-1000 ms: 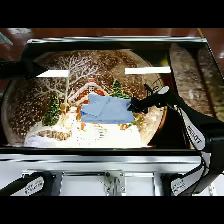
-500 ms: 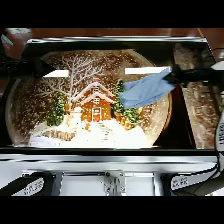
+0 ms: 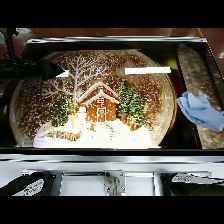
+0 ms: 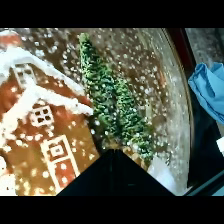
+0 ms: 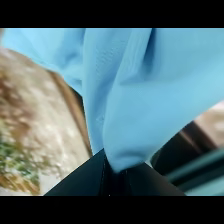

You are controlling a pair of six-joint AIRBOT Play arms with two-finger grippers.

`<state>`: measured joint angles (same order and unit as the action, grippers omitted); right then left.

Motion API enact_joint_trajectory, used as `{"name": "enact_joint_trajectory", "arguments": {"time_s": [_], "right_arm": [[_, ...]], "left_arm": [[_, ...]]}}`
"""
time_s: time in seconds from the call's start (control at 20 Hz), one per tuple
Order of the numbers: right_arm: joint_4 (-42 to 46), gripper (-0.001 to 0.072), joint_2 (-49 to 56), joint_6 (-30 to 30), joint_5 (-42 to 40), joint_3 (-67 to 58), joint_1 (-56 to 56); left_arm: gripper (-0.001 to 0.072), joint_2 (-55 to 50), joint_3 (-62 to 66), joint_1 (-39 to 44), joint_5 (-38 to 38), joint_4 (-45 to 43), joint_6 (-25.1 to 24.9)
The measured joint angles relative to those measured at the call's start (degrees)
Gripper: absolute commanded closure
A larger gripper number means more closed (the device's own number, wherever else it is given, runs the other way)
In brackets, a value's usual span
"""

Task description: Fold the shirts.

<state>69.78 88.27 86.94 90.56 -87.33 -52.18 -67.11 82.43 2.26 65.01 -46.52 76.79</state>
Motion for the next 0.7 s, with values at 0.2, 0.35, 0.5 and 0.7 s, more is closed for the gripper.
{"name": "enact_joint_trajectory", "arguments": {"time_s": [0.2, 0.35, 0.5, 0.7], "right_arm": [[3.8, 0.0653, -7.4, 2.3, -3.4, 16.1, -6.1], [5.7, 0.0653, -12.2, 3.2, -7.8, 26.1, -8.7], [8.7, 0.0653, -14.8, 3.5, -10.6, 31.6, -9.9], [14.9, 0.0573, -16.0, 4.3, -10.8, 34.3, -10.3]], "left_arm": [[0.0665, 0.0, 0.0, 0.5, 0.0, 0.0, 0.0], [0.0665, 0.0, 0.0, 0.7, 0.0, 0.0, 0.0], [0.0665, 0.0, 0.0, 0.7, 0.0, 0.0, 0.0], [0.0665, 0.0, 0.0, 0.7, 0.0, 0.0, 0.0]]}}
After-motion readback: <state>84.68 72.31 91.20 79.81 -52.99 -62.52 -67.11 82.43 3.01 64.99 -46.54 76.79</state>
